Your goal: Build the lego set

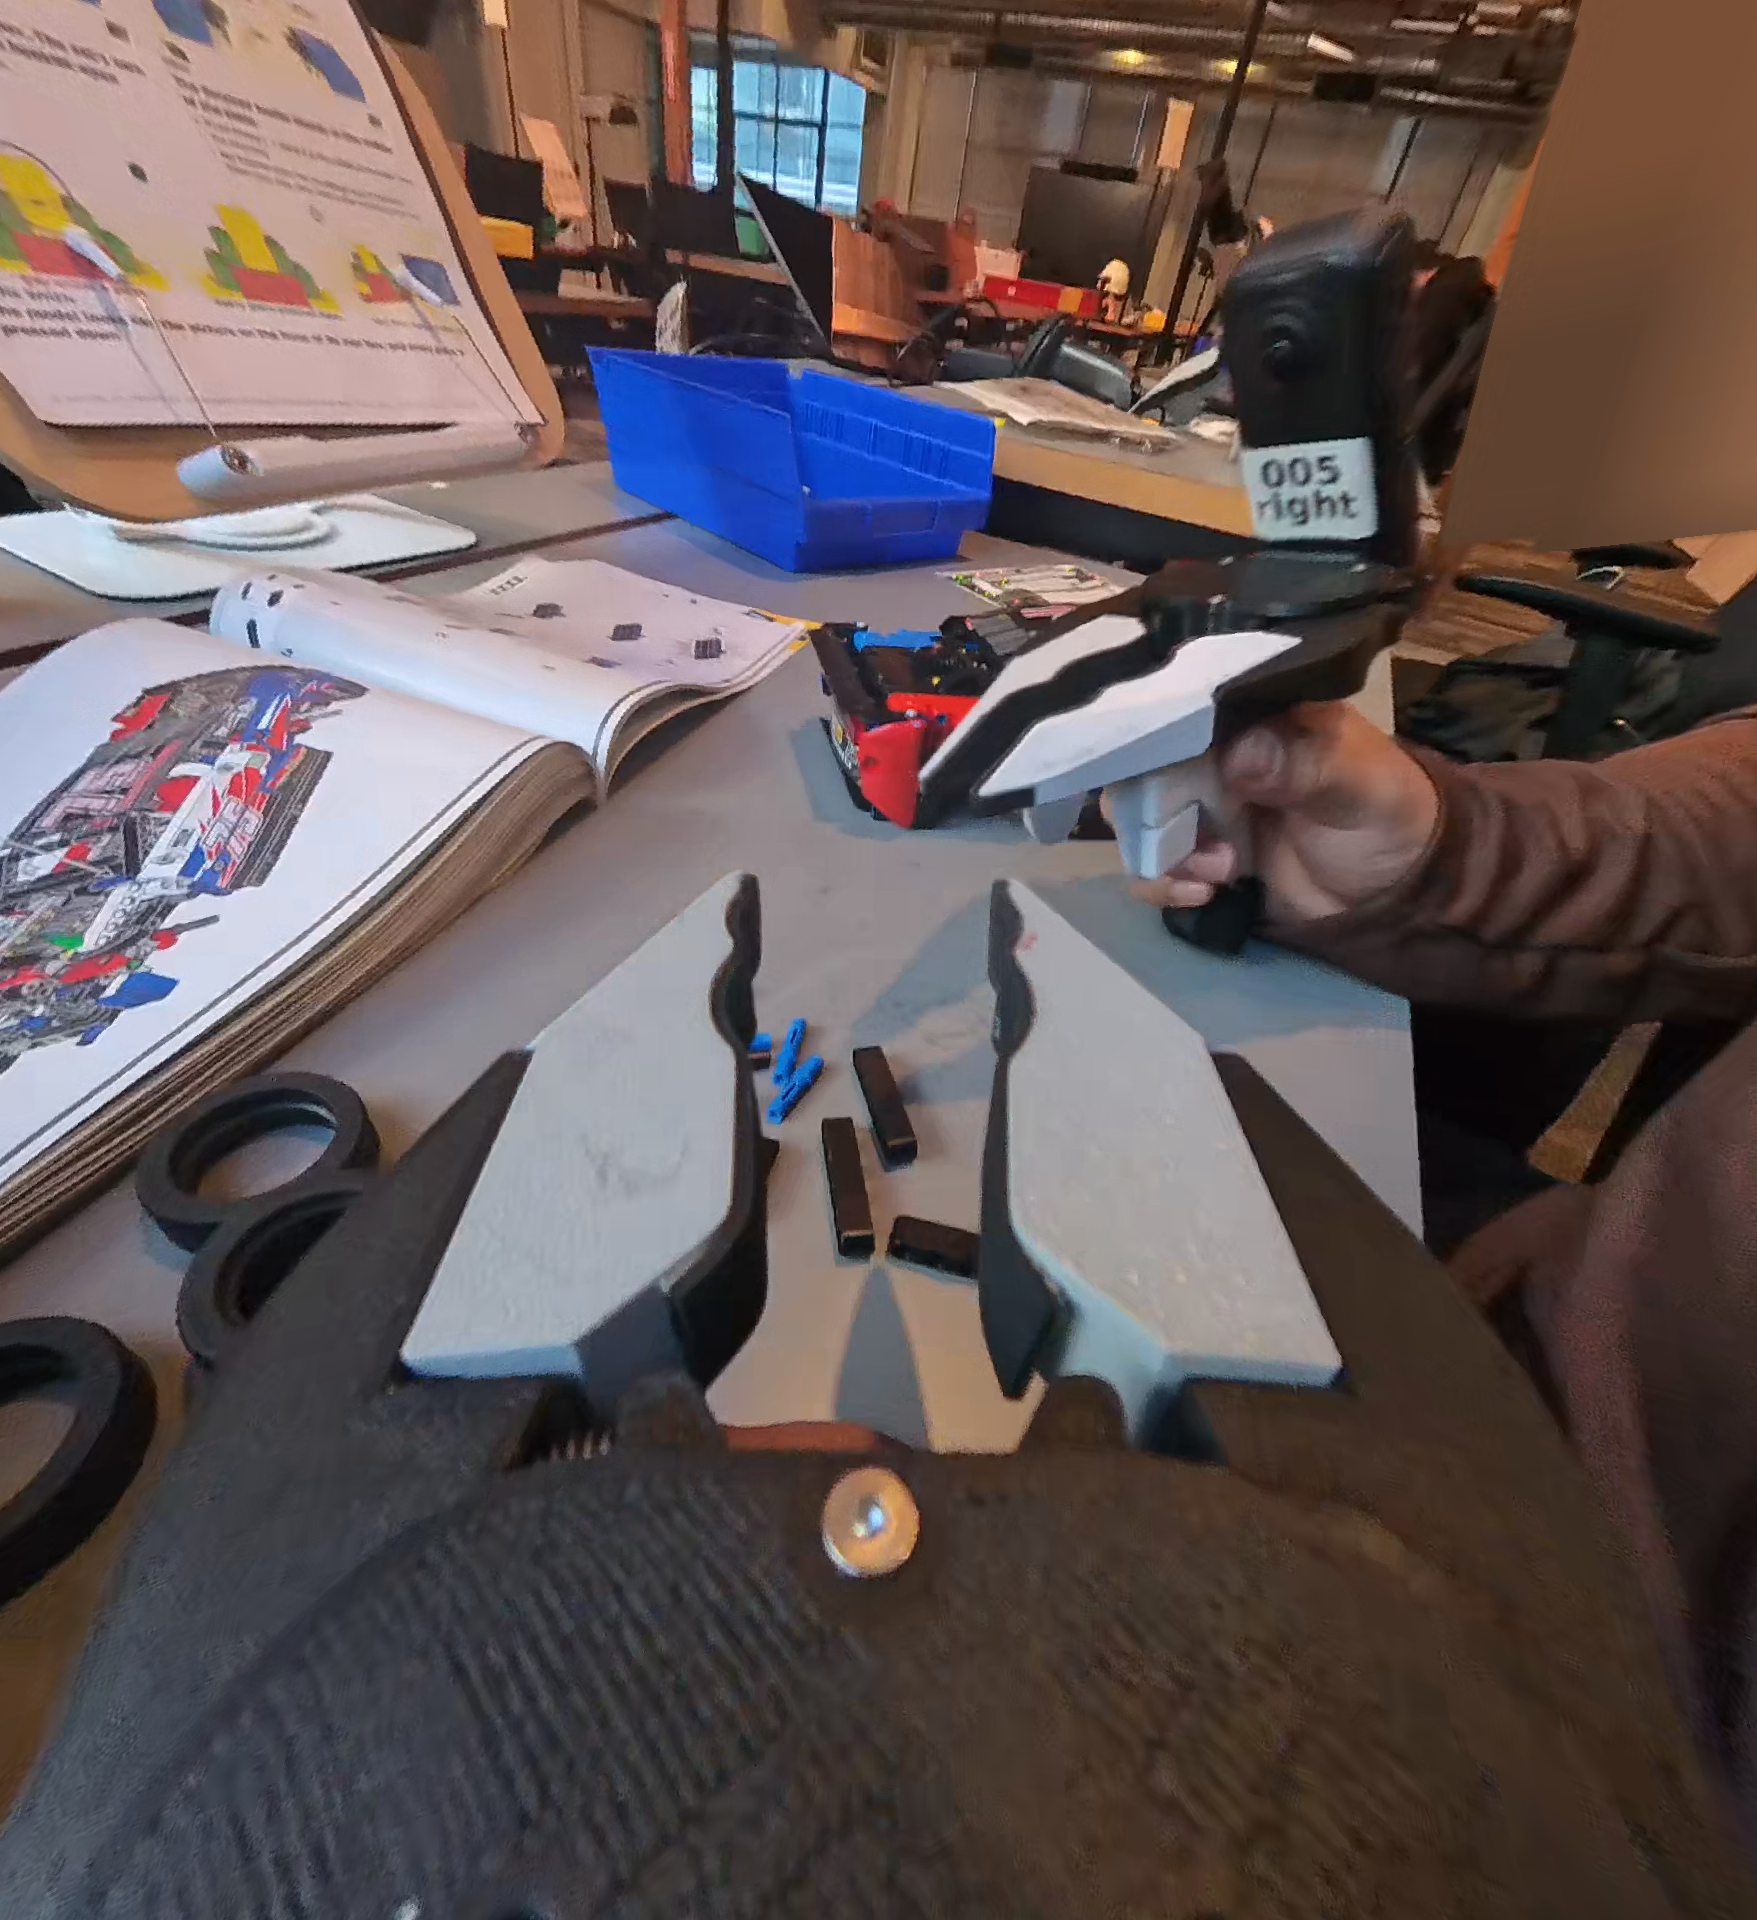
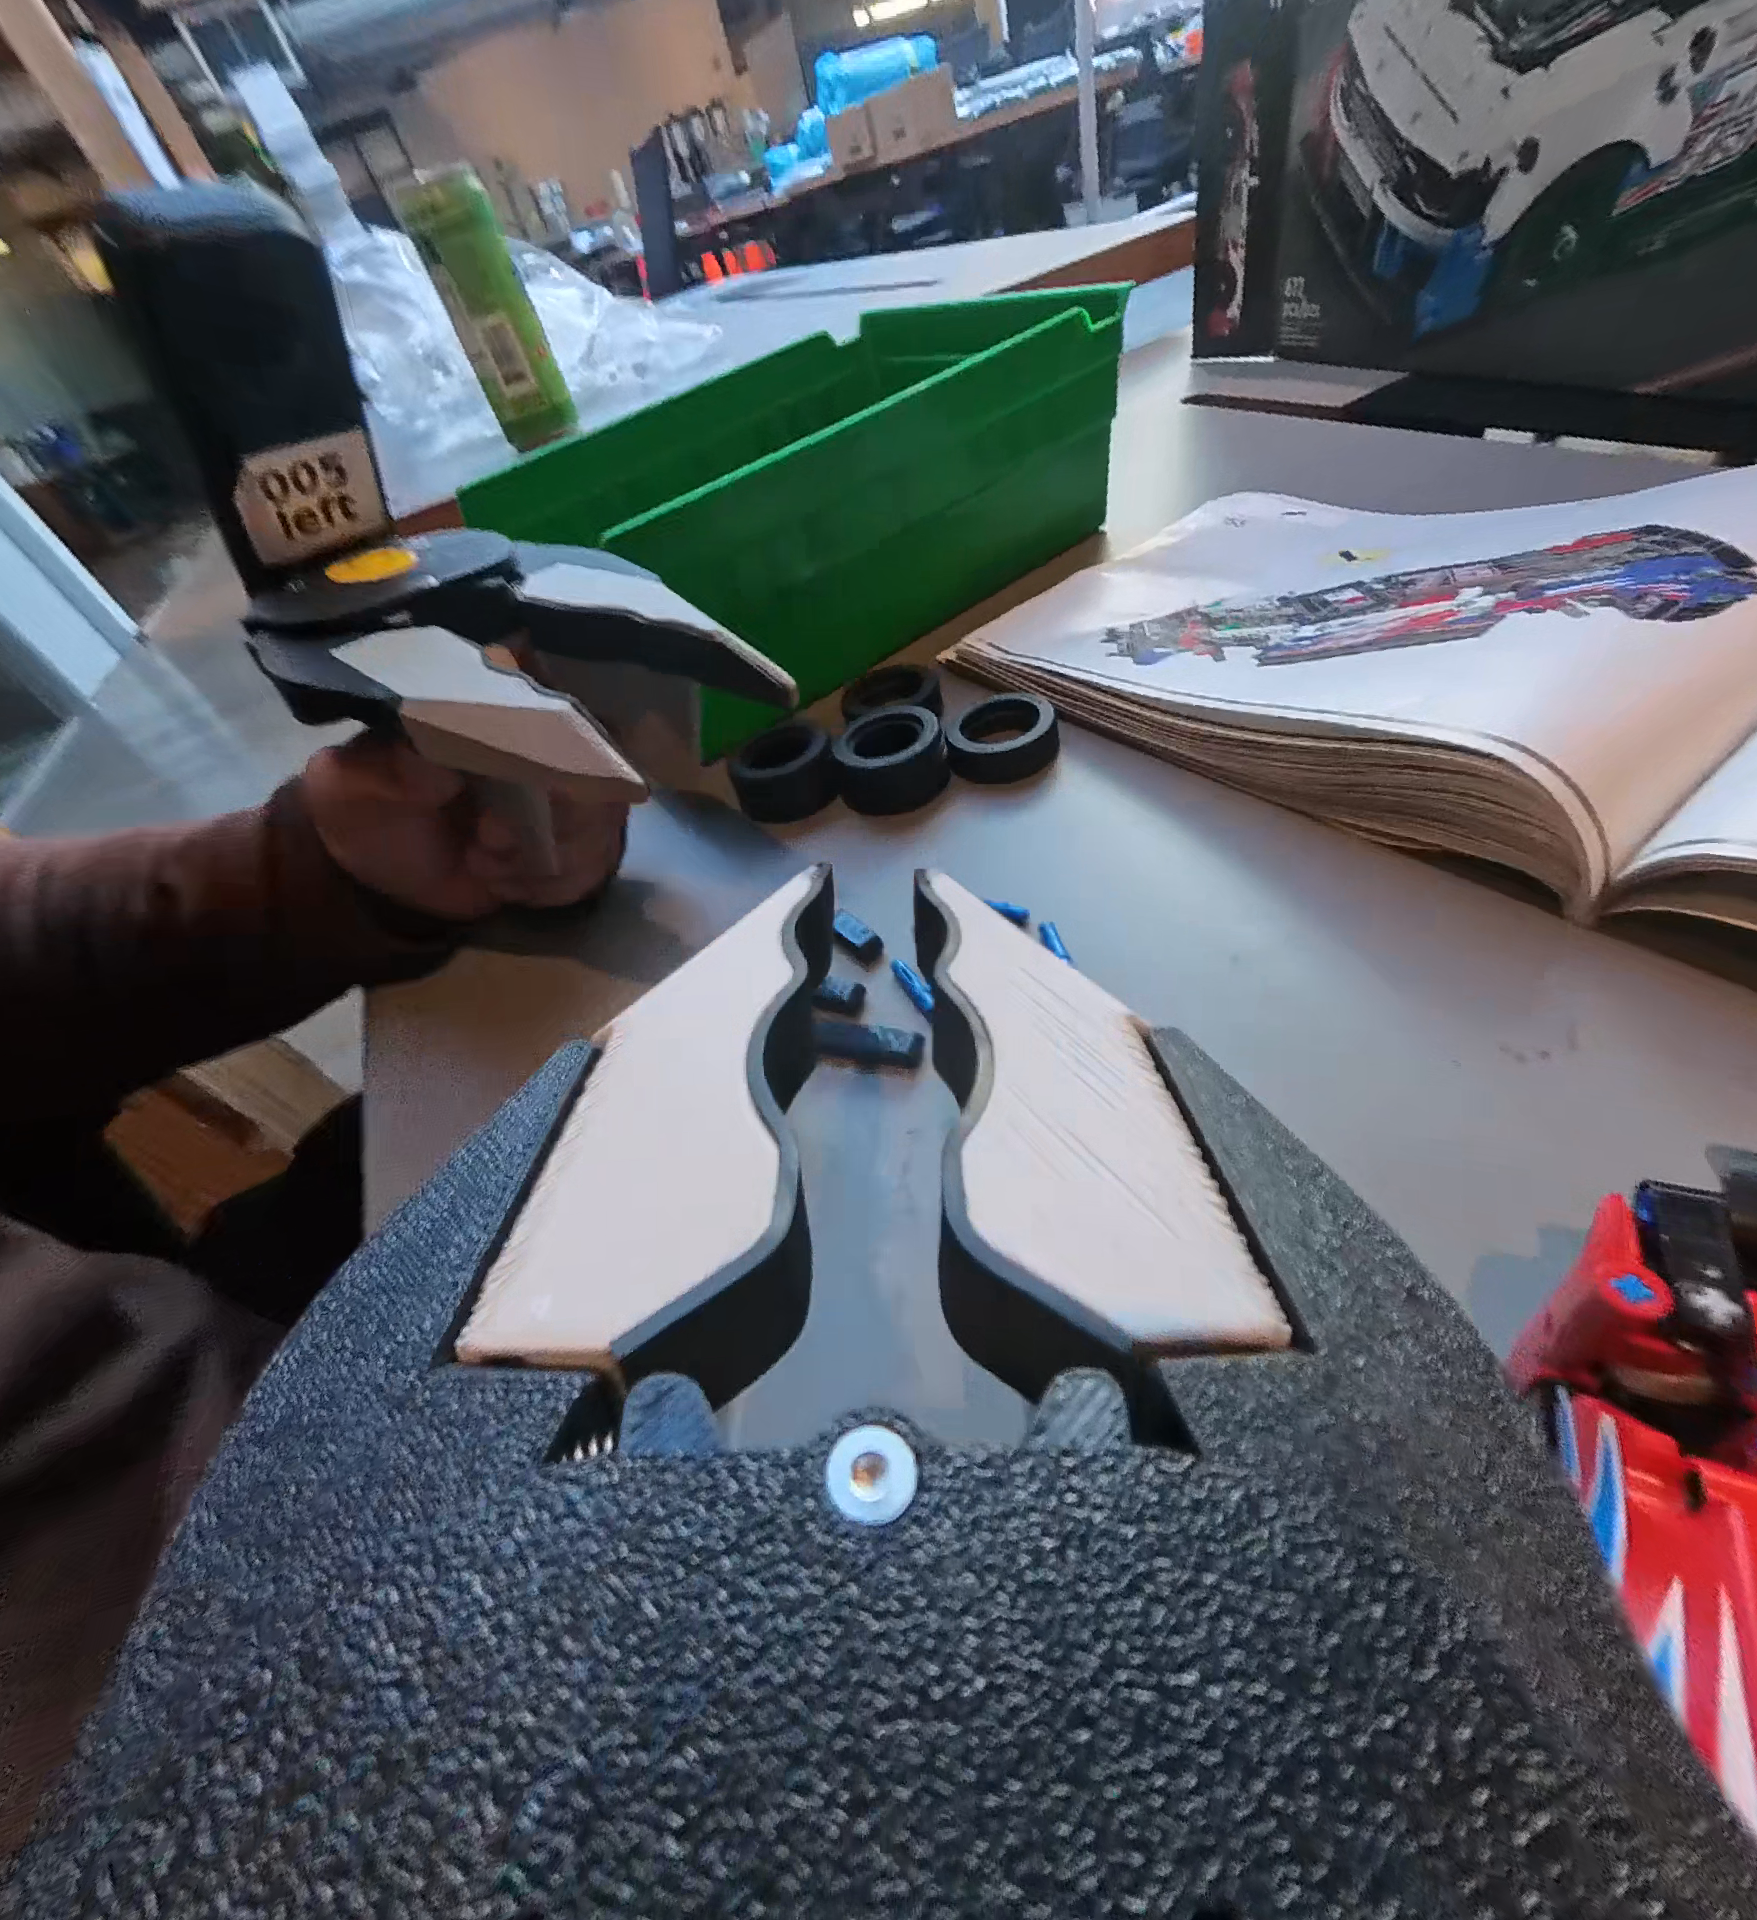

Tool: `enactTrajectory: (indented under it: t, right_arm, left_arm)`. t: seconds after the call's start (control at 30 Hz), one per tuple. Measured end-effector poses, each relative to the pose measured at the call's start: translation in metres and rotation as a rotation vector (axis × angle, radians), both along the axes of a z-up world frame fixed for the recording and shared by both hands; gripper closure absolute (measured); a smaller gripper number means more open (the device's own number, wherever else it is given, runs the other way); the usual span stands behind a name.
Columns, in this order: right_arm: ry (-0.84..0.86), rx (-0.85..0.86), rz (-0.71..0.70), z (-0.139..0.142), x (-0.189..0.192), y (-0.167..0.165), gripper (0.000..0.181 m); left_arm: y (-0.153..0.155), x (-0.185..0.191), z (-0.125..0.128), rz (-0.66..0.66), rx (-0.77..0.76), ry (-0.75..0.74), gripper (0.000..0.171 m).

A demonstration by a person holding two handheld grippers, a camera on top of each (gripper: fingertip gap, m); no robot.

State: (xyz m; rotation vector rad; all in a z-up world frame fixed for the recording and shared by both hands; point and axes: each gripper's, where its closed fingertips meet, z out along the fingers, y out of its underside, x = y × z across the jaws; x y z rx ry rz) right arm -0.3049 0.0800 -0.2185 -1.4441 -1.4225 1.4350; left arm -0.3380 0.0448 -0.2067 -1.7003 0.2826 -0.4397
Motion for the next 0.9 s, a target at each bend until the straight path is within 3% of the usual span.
enactTrajectory:
  t: [0.2,0.27,0.53,0.9]
  right_arm:
    - [-0.104,0.209,-0.02,-0.019,0.005,-0.003,0.168]
    - [-0.121,0.243,-0.017,-0.022,0.007,-0.004,0.167]
    - [-0.179,0.298,0.009,-0.033,0.007,-0.01,0.168]
    - [-0.247,0.324,0.021,-0.044,0.001,-0.011,0.168]
  left_arm:
    - [-0.002,0.0,-0.04,0.02,-0.21,0.217,0.123]
    - [-0.003,0.0,-0.042,0.034,-0.203,0.274,0.125]
    - [-0.008,0.001,-0.03,-0.036,-0.165,0.141,0.141]
    - [-0.012,0.011,-0.031,-0.063,-0.127,0.231,0.142]
